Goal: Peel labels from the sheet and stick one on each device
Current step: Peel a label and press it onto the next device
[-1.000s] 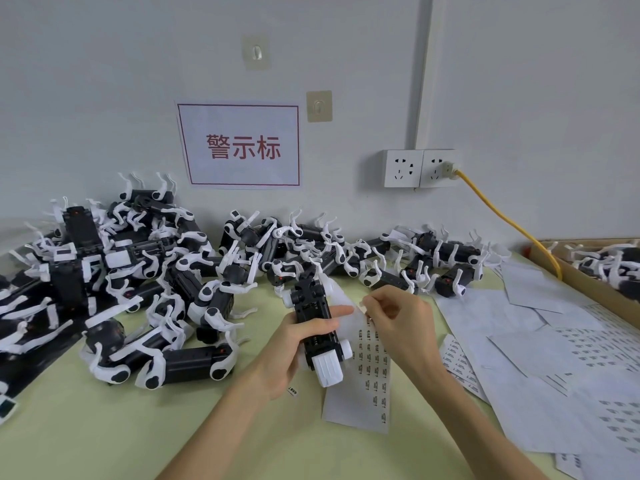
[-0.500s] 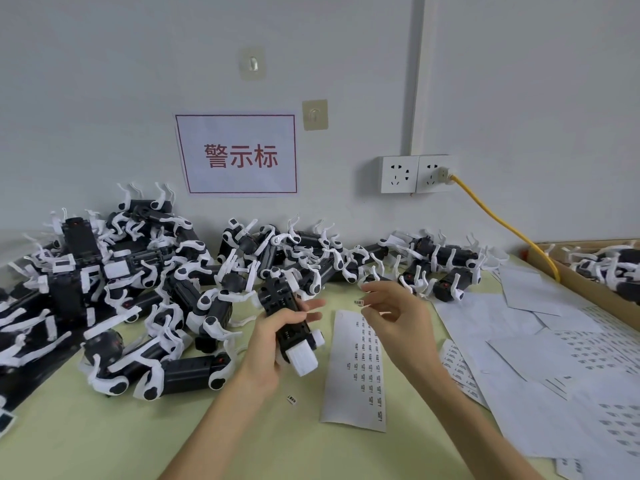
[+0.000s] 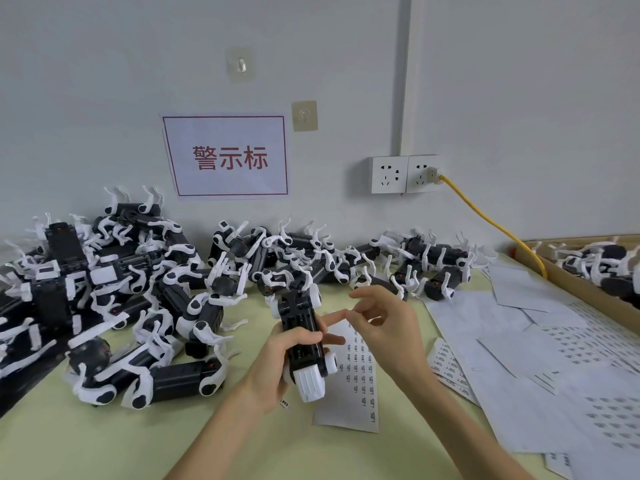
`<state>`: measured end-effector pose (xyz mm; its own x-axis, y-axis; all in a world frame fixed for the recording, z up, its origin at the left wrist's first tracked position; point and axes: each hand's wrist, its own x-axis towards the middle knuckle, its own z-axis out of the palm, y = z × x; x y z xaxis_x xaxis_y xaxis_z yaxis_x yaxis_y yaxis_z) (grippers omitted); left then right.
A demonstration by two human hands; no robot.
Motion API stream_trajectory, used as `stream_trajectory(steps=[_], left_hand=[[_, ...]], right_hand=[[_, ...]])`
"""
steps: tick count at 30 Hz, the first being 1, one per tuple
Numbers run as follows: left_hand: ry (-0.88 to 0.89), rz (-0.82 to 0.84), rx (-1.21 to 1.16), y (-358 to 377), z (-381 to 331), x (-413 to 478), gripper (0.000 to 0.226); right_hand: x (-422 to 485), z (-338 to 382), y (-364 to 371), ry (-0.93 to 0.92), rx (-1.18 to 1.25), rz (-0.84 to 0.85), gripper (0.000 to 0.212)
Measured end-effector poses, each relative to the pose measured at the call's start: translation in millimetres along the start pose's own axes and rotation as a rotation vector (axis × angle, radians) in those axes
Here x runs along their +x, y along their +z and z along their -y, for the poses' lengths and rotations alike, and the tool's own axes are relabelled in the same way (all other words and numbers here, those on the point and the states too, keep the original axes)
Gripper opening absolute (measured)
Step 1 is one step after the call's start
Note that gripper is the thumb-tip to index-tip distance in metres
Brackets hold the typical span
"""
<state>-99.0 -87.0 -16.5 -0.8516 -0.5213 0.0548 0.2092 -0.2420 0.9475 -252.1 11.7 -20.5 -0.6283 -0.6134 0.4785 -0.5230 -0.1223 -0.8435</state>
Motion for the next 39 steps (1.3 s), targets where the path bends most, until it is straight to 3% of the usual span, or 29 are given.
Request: stream_trajectory(steps=[5,8,11,19,27,33,37,39], left_hand=[[0.018,-0.012,-0.075,-2.9,-0.4,-0.3,0.043],[0.037,0.019,-0.089,-3.0,-0.9,-1.0,0.047],[0.019,0.021,-0.050,-2.5,1.1,-0.7,0.052],[0.083,0.039,0.122,2.4,7.5,-1.3,0.021],[0.094,0.019,0.190,4.0,5.1,-2.9,0.025],[0.112,-0.023,0.155,3.5,4.0,-2.4,0.048],[0.042,-0.106,0.030,4.6,2.3,-2.0,0.069],[0.014,-0.186,-0.060,1.8,0.2,1.4,0.060]], right_hand=[[3.2,2.1,-3.6,0.166,0.025,0.035,0.017],[2.4,4.4,-3.2,0.376,0.318,0.177,0.017],[-0.4,3.0,-1.2,0.530,0.599,0.204,0.014],[-0.2,-0.5,1.0,0.777,0.897,0.234,0.010],[0.8,-2.3,1.2,0.675,0.822,0.197,0.008],[-2.3,1.8,4.0,0.278,0.309,0.005,0.020],[-5.9,4.6,8.1,0.159,0.256,0.008,0.019],[-5.4,5.9,7.5,0.154,0.262,0.016,0.016]])
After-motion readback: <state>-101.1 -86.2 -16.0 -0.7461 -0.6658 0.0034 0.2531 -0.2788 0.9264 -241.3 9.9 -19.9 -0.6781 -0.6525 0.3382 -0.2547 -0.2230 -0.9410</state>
